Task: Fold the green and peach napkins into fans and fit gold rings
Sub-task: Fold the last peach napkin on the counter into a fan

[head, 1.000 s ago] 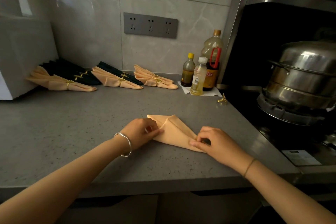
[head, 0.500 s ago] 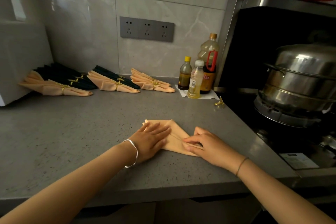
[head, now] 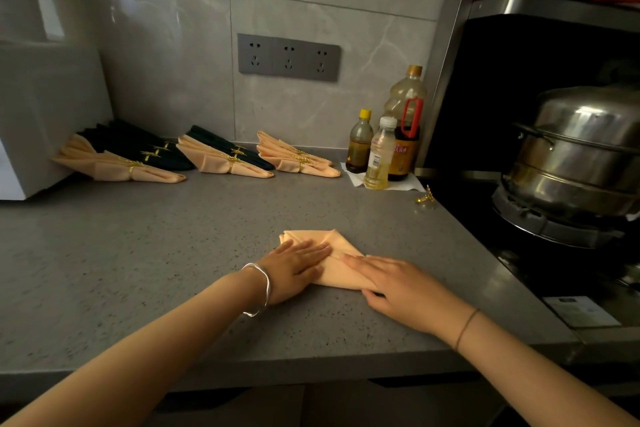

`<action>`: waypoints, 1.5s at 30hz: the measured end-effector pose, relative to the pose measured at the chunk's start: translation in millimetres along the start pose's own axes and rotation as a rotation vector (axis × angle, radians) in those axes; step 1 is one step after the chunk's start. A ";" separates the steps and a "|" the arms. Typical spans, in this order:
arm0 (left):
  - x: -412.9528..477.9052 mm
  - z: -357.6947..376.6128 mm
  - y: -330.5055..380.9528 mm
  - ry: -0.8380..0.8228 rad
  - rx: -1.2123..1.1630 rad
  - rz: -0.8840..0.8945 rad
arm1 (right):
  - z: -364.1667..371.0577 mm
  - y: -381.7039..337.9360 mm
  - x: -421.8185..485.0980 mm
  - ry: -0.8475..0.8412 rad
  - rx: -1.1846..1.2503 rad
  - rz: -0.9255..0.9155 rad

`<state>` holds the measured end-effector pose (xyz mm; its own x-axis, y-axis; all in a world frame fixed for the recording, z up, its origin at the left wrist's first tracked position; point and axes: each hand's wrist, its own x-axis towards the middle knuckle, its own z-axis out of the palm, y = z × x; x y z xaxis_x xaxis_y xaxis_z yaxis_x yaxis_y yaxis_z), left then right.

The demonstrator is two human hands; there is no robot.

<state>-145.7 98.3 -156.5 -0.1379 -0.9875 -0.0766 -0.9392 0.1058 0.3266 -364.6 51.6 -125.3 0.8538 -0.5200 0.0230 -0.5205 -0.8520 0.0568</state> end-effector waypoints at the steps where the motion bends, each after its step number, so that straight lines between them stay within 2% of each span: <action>1: -0.5 0.0 0.4 -0.003 -0.028 -0.005 | -0.9 -0.7 2.4 0.007 -0.017 0.001; 6: -2.1 -3.4 5.0 -0.009 -0.110 -0.035 | 7.5 -5.8 15.6 0.111 -0.118 0.029; 10: -5.8 -7.3 12.4 -0.035 -0.149 -0.135 | 18.6 -4.1 22.8 0.241 -0.072 0.040; 13: -9.5 -10.5 15.2 0.046 -0.217 -0.163 | 16.9 4.3 24.8 0.255 -0.020 0.103; 16: -21.8 -21.6 18.9 0.303 -0.193 -0.022 | -2.7 10.8 28.0 0.272 0.380 0.203; 19: -41.0 -37.8 19.7 0.553 -0.020 0.137 | -28.7 17.3 34.3 0.110 0.838 0.303; 22: -55.3 -41.2 11.9 0.624 0.266 0.289 | -41.4 18.2 40.1 -0.206 1.331 0.379; 24: -61.1 -35.3 4.1 0.539 0.417 0.332 | -42.0 16.6 47.3 -0.366 1.405 0.378; 26: -63.6 -27.8 -3.1 0.387 0.436 0.290 | -37.9 16.1 55.6 -0.478 1.363 0.393; 29: -60.6 -14.5 -8.6 0.144 0.329 0.138 | -29.4 19.3 66.2 -0.634 1.327 0.392; 32: -54.9 -3.9 -9.5 0.030 0.185 0.081 | -20.5 22.9 73.1 -0.738 1.322 0.366; 34: -51.9 -1.4 -9.0 -0.004 0.169 0.060 | -18.5 24.9 73.4 -0.734 1.308 0.360; 37: -47.8 -1.8 -5.8 -0.030 0.211 0.035 | -17.5 31.6 67.8 -0.536 1.073 0.360; 40: -46.7 -2.8 -2.0 -0.040 0.256 0.023 | -14.9 37.3 56.0 -0.111 0.754 0.297; 42: -46.2 -2.4 -1.3 -0.035 0.286 0.023 | -16.6 30.4 38.6 0.112 0.595 0.148; 43: -46.2 -2.4 -1.5 -0.027 0.298 0.026 | -18.3 23.1 27.8 0.146 0.517 0.063; 45: -46.3 -2.2 -2.3 -0.022 0.306 0.037 | -16.4 11.0 11.0 0.100 0.363 -0.072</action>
<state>-136.5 143.6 -151.7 -0.1772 -0.9799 -0.0914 -0.9841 0.1751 0.0309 -360.8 37.5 -108.1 0.8758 -0.4648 0.1302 -0.4132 -0.8614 -0.2953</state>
